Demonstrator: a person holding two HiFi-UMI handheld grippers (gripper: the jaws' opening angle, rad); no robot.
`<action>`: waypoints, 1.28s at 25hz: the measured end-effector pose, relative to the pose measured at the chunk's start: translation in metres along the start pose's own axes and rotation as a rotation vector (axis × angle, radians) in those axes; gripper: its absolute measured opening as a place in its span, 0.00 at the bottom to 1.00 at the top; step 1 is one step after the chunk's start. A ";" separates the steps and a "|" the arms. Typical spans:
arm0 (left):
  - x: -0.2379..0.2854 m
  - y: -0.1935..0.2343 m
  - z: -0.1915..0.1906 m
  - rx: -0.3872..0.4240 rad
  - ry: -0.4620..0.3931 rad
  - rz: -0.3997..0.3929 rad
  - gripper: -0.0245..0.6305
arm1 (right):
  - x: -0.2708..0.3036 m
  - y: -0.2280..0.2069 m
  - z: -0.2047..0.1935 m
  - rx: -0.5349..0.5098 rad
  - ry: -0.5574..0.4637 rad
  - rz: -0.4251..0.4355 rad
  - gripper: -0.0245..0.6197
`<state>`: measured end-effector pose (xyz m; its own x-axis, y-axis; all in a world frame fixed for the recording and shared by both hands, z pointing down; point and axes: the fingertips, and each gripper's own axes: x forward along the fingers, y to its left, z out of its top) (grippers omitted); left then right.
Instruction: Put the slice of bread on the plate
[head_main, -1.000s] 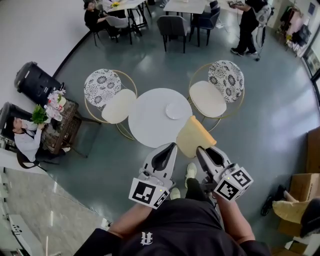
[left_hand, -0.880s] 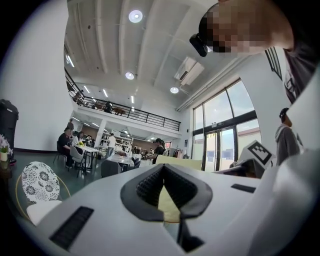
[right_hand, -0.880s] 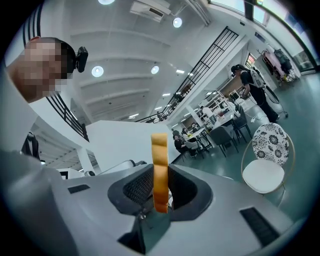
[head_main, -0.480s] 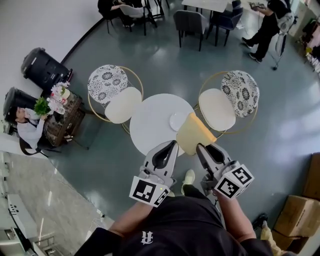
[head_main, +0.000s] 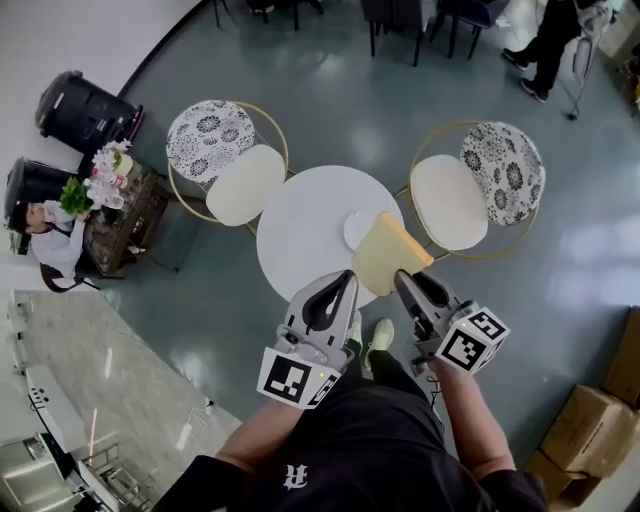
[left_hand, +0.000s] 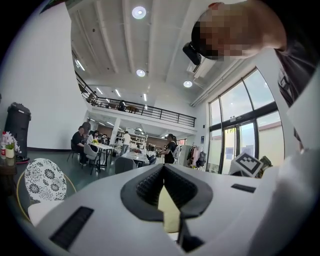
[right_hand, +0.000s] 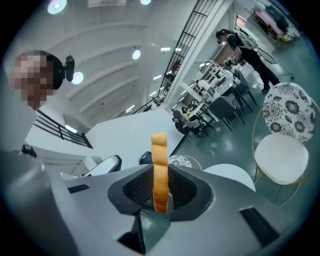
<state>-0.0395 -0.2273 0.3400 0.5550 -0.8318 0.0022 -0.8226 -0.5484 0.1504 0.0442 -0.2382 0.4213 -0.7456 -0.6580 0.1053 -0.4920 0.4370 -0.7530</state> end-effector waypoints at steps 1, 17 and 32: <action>0.004 0.005 -0.005 -0.010 0.007 -0.004 0.04 | 0.006 -0.010 -0.002 0.036 -0.008 -0.010 0.17; 0.042 0.075 -0.122 -0.067 0.099 -0.039 0.05 | 0.106 -0.202 -0.117 0.313 0.076 -0.175 0.17; 0.056 0.103 -0.191 -0.076 0.141 -0.018 0.05 | 0.150 -0.275 -0.159 0.370 0.106 -0.209 0.17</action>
<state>-0.0695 -0.3138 0.5439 0.5857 -0.7990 0.1365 -0.8036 -0.5504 0.2264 -0.0037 -0.3602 0.7476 -0.6989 -0.6336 0.3318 -0.4573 0.0392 -0.8884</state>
